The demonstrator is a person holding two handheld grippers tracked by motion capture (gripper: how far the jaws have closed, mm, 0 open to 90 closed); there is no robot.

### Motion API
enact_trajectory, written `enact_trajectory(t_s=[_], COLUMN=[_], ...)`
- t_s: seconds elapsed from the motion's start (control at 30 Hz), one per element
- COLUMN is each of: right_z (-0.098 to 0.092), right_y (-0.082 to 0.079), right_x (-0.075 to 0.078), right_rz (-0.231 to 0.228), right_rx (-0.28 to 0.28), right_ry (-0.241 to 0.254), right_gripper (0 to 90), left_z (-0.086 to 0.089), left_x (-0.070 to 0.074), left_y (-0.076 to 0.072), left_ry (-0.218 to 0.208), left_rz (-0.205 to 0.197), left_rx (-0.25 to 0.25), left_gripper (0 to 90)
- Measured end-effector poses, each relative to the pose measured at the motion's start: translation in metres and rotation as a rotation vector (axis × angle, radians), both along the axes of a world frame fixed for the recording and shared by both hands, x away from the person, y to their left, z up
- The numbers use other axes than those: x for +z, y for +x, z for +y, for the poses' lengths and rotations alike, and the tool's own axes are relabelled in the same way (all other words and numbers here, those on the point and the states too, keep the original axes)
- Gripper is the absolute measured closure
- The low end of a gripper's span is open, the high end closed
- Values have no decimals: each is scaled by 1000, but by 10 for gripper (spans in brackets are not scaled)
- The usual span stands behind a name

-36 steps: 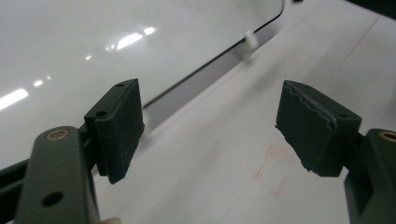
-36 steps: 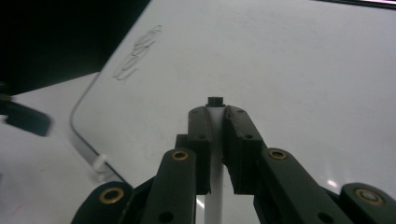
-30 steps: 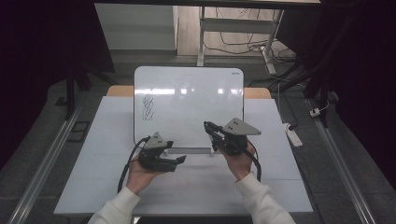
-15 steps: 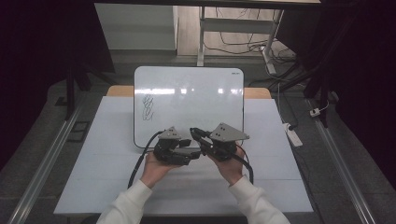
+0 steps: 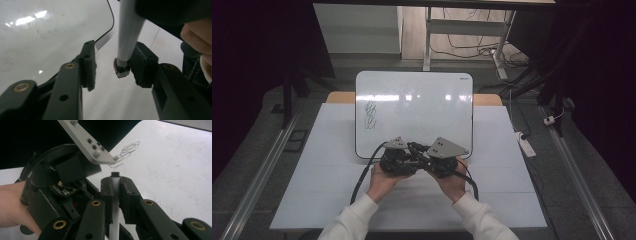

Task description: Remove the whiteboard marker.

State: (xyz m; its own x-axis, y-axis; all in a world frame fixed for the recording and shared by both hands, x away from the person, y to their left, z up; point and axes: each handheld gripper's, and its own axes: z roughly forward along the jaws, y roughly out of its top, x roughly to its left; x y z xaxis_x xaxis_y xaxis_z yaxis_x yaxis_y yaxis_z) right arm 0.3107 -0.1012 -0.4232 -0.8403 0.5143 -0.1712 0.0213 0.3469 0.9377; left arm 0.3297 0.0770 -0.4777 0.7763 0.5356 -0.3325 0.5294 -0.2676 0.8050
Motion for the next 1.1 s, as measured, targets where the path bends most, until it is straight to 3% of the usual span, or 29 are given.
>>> enact_trajectory(t_s=[0.27, 0.6, 0.7, 0.8, 0.9, 1.0, 1.1], right_z=[0, 5, 3, -1, -14, -35, -64], right_y=[-2, -2, 0, 2, 3, 6, 11], right_x=[0, -4, -4, -2, 4, 6, 0], right_rz=[-8, -11, 6, 39, 39, 44, 80], right_rx=[5, 19, 26, 43, 42, 15, -33], right_ry=[-10, -51, -33, 13, 58, 67, 65], right_gripper=[809, 808, 796, 679, 602, 563, 548], left_z=[0, -3, -3, 1, 9, 22, 36], left_x=[-5, -6, -6, -5, -2, 2, 6], left_y=[2, 0, 0, 0, -1, -3, -3], left_ry=[-1, 38, 38, 38, 35, 22, 4], left_rz=[20, 6, -1, -16, -39, -67, -92], left_rx=[-22, -33, -26, -22, -11, 5, 19], left_gripper=[738, 764, 767, 768, 769, 769, 769])
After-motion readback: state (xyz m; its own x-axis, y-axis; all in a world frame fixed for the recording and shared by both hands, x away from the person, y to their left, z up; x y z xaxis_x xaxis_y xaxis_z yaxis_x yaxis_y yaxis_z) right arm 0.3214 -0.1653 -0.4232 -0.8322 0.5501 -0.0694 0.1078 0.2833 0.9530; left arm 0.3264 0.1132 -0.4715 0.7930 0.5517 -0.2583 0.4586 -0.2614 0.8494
